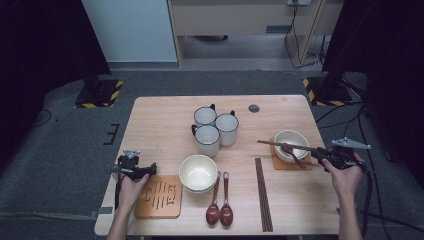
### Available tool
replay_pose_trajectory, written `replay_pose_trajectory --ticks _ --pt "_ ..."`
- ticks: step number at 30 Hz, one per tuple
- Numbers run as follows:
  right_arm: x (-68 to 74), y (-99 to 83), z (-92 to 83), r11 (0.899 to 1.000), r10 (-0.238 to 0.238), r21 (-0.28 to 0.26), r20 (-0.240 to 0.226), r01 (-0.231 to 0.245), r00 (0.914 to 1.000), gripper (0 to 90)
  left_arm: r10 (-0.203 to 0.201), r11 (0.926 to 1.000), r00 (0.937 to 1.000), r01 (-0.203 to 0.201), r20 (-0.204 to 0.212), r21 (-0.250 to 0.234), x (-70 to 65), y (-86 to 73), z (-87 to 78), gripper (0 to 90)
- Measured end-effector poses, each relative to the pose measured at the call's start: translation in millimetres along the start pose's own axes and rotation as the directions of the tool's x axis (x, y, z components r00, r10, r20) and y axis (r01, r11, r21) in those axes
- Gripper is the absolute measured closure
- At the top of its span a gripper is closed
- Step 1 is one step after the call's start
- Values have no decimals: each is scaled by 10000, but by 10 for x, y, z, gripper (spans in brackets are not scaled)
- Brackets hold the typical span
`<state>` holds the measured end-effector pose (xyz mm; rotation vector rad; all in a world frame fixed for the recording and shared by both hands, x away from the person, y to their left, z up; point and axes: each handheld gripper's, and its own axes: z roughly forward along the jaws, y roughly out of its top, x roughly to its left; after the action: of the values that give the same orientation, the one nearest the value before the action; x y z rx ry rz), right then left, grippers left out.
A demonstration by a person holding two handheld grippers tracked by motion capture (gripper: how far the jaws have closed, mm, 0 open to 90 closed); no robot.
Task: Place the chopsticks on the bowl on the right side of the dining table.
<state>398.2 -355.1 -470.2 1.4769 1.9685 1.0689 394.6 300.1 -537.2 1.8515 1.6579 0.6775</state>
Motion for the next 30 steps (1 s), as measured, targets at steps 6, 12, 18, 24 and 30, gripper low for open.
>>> replay_pose_trajectory --ticks 6,12,18,24,30 --pt "-3 10 16 10000 -30 -14 8 30 10000 658 2 10000 10000 -2 0 -1 0 0 0 0" --pt "-16 26 42 10000 21 -55 25 -21 10000 651 3 10000 10000 -3 1 -1 0 0 0 0" --pt "-25 49 68 9999 64 -101 -21 -65 10000 636 0 10000 10000 0 1 0 0 0 0 0" --pt "-53 62 84 9999 128 -108 6 -128 9999 624 0 10000 10000 0 2 -1 0 0 0 0" --pt "-61 72 109 9998 167 -113 36 -167 9999 613 -1 10000 10000 1 1 0 0 0 0 0"
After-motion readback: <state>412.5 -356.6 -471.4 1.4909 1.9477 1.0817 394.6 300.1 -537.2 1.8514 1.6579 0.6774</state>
